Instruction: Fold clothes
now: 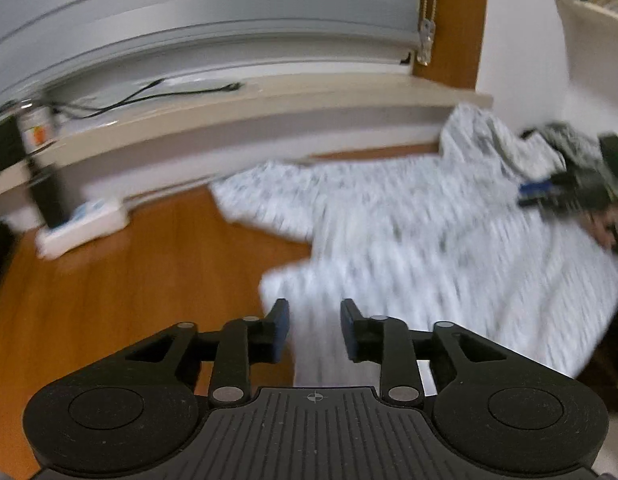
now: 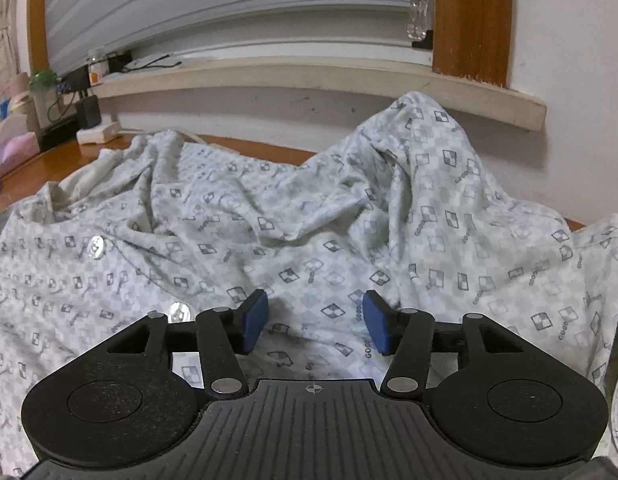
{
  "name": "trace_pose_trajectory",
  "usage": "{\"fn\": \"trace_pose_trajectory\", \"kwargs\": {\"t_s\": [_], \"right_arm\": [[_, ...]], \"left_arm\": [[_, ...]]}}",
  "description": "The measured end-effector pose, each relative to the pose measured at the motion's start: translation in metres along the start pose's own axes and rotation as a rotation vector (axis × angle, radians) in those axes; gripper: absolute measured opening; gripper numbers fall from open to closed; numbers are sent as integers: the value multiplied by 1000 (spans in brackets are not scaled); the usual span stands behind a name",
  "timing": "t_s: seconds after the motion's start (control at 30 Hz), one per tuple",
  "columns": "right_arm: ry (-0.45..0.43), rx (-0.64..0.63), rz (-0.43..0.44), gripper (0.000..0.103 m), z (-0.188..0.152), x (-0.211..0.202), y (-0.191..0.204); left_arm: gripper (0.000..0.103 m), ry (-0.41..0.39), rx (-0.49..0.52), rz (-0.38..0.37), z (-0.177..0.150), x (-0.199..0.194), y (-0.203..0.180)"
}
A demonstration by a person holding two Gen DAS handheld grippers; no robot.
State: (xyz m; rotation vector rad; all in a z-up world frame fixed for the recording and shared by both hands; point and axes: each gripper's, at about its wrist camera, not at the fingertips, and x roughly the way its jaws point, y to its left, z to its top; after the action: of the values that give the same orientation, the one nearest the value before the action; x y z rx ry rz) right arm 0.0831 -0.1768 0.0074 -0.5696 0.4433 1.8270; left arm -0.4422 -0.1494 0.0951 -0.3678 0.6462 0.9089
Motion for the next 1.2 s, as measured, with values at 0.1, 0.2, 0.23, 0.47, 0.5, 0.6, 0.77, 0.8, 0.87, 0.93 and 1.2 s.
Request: {"fn": "trace_pose_trajectory", "kwargs": {"t_s": [0.1,0.2,0.23,0.47,0.5,0.6,0.77,0.8,0.87,0.93,1.2], "right_arm": [[1,-1,4,55,-1,-2,-2],[2,-1,7,55,-3,-4,-5],[2,-1,8,55,-4,-6,-6],[2,4,23,55,-9,-13,-11],[2,2,21,55,-8,-13,-10],[2,-1,19,56,-8,-13,-9],[1,-5,17,56,-9,-12,-9],[1,-4,20,57,-9,-12,-9],[2,-4,29,58,-9,-12,-10],[2,-7,30,58,-9,-12,-9],[2,-13,26,58,-10,-13,-9]], "left_arm": [[38,13,-10,0,24,38,-8],[42,26,25,42,36,65,-17],[42,36,29,53,37,73,-18],[25,71,-63,9,32,102,-5],[8,68,-62,-2,29,101,-5],[2,78,-54,34,18,84,2],[3,105,-78,111,-9,41,36],[4,118,-106,89,-13,36,44],[9,125,-123,82,-15,31,47],[21,113,-112,103,-12,28,44],[42,18,-35,121,4,37,20]]}}
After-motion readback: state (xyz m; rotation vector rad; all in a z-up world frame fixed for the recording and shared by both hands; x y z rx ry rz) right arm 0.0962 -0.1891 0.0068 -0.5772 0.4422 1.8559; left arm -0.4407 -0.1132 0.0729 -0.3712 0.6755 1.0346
